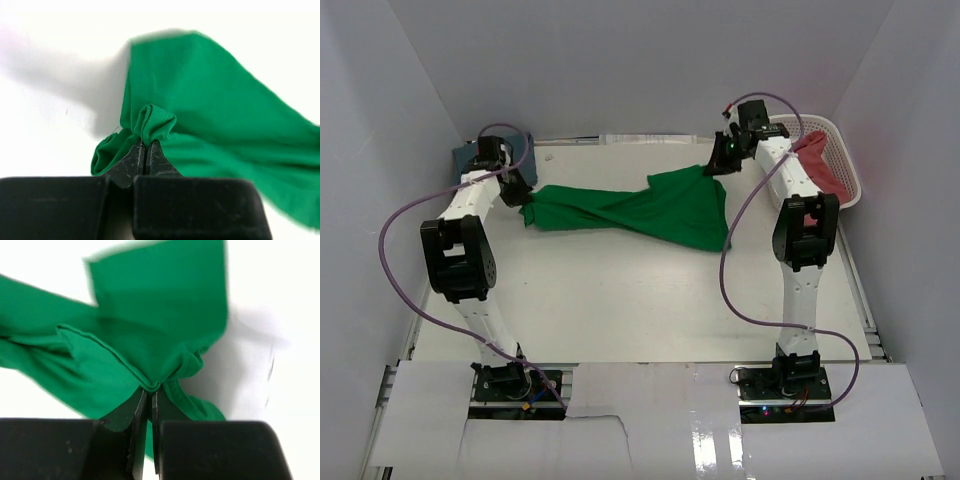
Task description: Fold and stack the t-shirts
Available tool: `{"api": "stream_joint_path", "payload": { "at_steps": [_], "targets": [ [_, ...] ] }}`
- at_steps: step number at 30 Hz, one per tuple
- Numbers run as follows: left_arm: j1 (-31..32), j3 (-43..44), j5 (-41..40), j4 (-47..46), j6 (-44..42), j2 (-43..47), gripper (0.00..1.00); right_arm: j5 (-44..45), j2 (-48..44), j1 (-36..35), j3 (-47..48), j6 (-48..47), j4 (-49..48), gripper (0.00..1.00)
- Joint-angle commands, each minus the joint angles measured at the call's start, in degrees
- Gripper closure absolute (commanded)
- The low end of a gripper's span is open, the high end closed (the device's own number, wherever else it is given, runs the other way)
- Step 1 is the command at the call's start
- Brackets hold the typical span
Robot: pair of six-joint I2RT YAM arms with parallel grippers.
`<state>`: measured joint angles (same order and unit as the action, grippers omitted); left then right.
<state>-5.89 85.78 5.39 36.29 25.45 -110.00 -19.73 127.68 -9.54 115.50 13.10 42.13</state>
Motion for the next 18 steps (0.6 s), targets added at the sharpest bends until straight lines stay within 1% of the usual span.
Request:
{"api": "stream_joint_path", "payload": {
  "at_steps": [1,2,4,6,7,8,9,10,12,13,15,18],
  "targets": [
    [0.35,9.55,0.76,2.64,-1.19,-0.65,1.00,-2.76,1.78,0.05,17.09,0.86,4.97,0.92],
    [0.44,10.71,0.59,3.95,-1.46,-0.92,1.00,-3.30,1.70,0.05,18.78,1.22,5.42,0.92],
    [0.97,12.30,0.15,4.84,-2.24,-0.49,1.00,-5.74,-0.49,-0.04,16.27,1.49,4.11,0.92],
    [1.23,10.82,-0.11,4.75,-2.43,2.74,1.00,-6.55,-7.07,-0.39,8.73,1.14,-0.70,0.92],
    [1.32,8.47,-0.64,4.66,-2.86,4.16,1.00,-6.47,-9.61,-0.83,0.33,0.53,-2.47,0.92],
    [1.49,7.05,-1.16,4.40,-2.95,5.48,1.00,-6.29,-14.69,-1.00,-3.67,0.17,-3.97,0.92],
    [1.58,5.56,-1.52,4.14,-3.13,8.63,1.00,-6.03,-16.83,-1.18,-7.36,-0.09,-6.25,0.92],
    [1.58,2.15,-2.30,3.35,-3.22,10.14,1.00,-5.33,-20.07,-1.36,-12.97,-0.27,-6.62,0.92],
    [1.58,-0.60,-2.40,2.91,-3.39,12.86,1.00,-5.15,-21.50,-1.36,-16.09,-0.62,-5.49,0.92],
    [1.50,-1.83,-1.70,2.73,-3.48,14.88,1.00,-5.23,-21.85,-1.62,-18.10,-0.97,-3.30,0.92],
    [1.58,-5.00,-1.08,2.56,-3.48,16.47,1.00,-4.36,-22.30,-2.15,-20.04,-1.85,-1.53,0.92],
    [1.67,-9.13,-0.55,1.77,-3.65,18.76,1.00,-2.60,-23.35,-3.37,-24.97,-1.85,-2.49,0.92]
  ]
}}
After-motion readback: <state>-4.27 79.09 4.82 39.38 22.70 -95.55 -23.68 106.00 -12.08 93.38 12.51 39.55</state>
